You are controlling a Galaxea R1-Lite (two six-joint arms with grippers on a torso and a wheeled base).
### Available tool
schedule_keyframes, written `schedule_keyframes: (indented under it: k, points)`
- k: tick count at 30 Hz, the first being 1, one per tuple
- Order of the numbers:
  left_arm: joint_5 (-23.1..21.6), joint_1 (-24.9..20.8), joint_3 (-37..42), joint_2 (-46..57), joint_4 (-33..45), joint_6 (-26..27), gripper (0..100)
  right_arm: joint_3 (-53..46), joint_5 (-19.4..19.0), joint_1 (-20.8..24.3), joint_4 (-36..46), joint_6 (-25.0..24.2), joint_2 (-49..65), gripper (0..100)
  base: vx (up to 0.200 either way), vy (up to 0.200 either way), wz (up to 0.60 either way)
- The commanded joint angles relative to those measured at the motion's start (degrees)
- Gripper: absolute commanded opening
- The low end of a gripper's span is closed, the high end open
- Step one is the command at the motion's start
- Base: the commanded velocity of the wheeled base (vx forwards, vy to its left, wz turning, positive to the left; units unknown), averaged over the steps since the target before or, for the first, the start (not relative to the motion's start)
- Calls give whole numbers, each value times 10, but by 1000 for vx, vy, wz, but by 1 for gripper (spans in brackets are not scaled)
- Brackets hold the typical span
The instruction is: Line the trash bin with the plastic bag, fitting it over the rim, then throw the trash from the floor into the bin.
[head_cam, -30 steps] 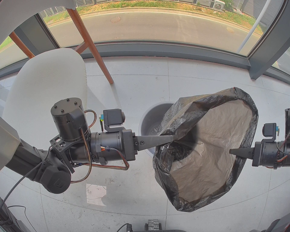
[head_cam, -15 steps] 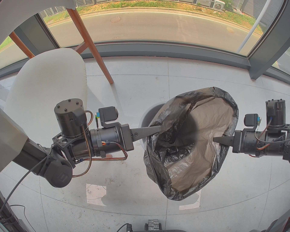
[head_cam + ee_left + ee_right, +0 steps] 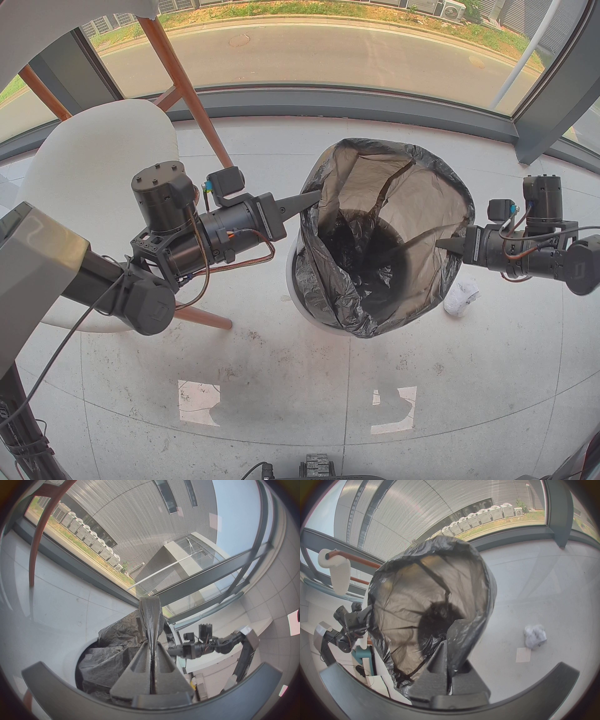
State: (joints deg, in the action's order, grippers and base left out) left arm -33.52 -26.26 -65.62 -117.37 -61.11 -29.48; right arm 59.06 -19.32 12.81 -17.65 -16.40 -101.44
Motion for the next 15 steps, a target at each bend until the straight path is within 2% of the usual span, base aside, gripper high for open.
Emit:
schedule_keyframes:
  k: [1,3,9,15]
  points:
    - [7,-1,-12,-23,22,29,0,32,-1,-19,5,5,-48,0,0,0,0]
    - [24,-2,-11,-21,37,44,0,11,-1,-18,3,6,-45,0,0,0,0]
    - [113,-13,-14,5,123,119,0,-28,0,-17,-4,8,-48,0,0,0,0]
    - [156,-39,-18,16,159,159,0,-37,0,-17,-3,10,-50,0,0,0,0]
